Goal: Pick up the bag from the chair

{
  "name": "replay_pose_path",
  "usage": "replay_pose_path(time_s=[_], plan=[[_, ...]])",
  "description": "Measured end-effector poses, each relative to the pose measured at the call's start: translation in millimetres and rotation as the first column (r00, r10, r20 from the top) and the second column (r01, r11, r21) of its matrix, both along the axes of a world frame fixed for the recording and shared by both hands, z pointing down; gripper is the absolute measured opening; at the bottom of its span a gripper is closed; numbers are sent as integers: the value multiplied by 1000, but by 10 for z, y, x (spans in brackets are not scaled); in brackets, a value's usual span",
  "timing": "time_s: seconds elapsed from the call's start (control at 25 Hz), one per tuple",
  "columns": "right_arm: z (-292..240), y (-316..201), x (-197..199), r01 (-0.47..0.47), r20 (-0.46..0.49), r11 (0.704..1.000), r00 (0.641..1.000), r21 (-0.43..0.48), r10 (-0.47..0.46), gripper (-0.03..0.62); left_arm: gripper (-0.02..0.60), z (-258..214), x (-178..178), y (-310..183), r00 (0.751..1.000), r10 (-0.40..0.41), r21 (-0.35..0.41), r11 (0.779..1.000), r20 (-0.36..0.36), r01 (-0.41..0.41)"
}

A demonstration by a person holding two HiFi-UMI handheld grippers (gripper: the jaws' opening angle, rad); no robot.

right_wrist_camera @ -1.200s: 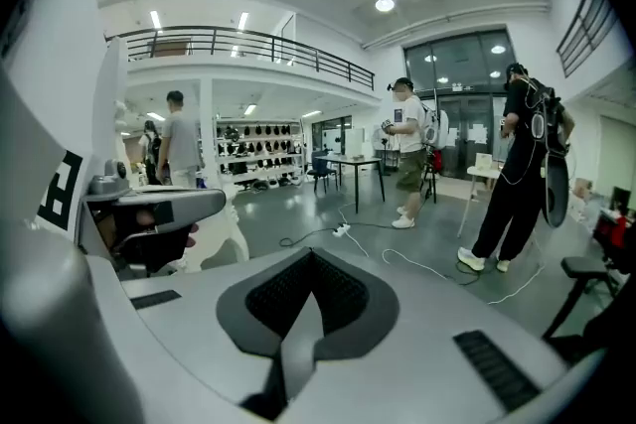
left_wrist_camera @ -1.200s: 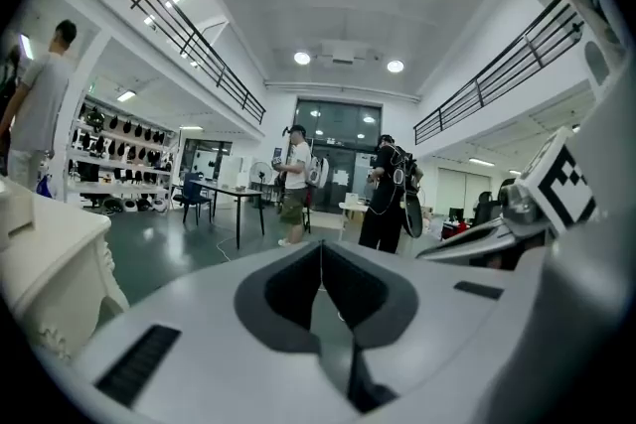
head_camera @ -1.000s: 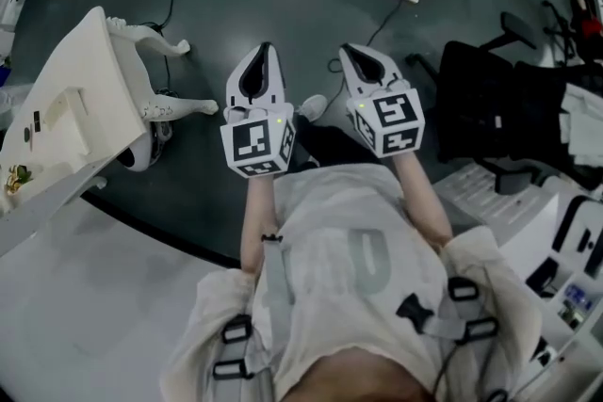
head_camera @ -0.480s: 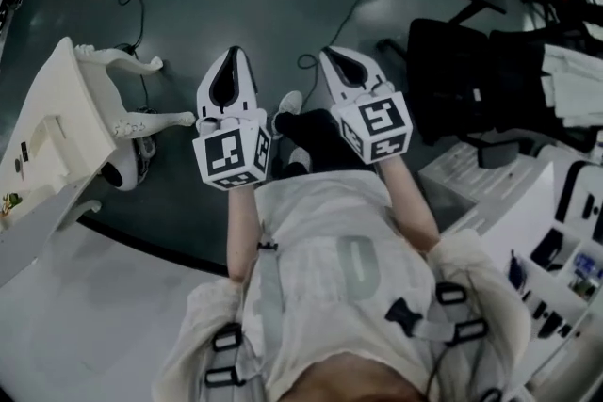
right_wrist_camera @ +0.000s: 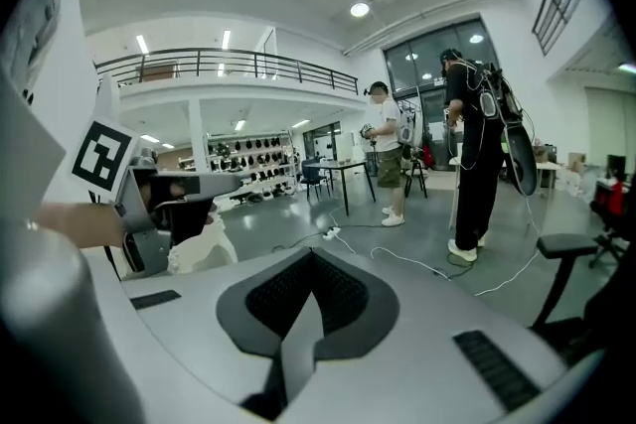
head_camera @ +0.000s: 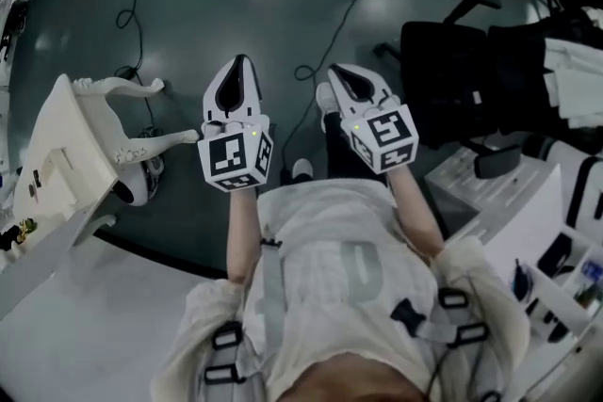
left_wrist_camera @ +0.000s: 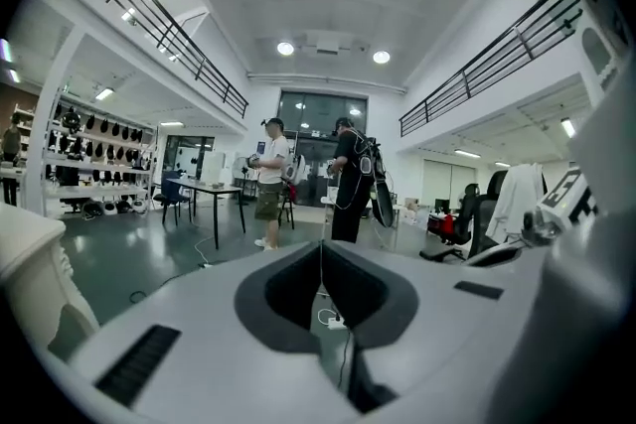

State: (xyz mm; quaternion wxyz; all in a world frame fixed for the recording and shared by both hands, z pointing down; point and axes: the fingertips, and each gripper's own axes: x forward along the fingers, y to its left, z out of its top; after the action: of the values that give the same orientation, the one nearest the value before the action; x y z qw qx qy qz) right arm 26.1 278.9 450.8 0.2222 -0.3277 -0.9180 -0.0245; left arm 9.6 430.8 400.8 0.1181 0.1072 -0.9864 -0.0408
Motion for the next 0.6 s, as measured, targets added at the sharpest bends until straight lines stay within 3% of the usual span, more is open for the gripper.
replay_pose_path(time_s=[0.16, 0.36, 0.44, 0.6], plan=[[26, -211, -246, -14, 4, 1000, 1000, 0, 14, 6, 9, -44, -248, -146, 1000, -11, 25, 1000, 6, 11], [116, -474, -607, -63, -18, 998, 998, -8, 63, 6, 9, 14, -599, -455, 999, 41, 43, 998, -15, -40], [146, -604, -788, -91, -28, 996, 996, -13, 90, 6, 9, 111, -846, -616, 998, 55, 45, 998, -33, -53], [64, -895, -1282, -93, -40, 996, 995, 0, 92, 6, 9, 105, -1555, -1017, 998, 63, -26, 998, -21, -64]])
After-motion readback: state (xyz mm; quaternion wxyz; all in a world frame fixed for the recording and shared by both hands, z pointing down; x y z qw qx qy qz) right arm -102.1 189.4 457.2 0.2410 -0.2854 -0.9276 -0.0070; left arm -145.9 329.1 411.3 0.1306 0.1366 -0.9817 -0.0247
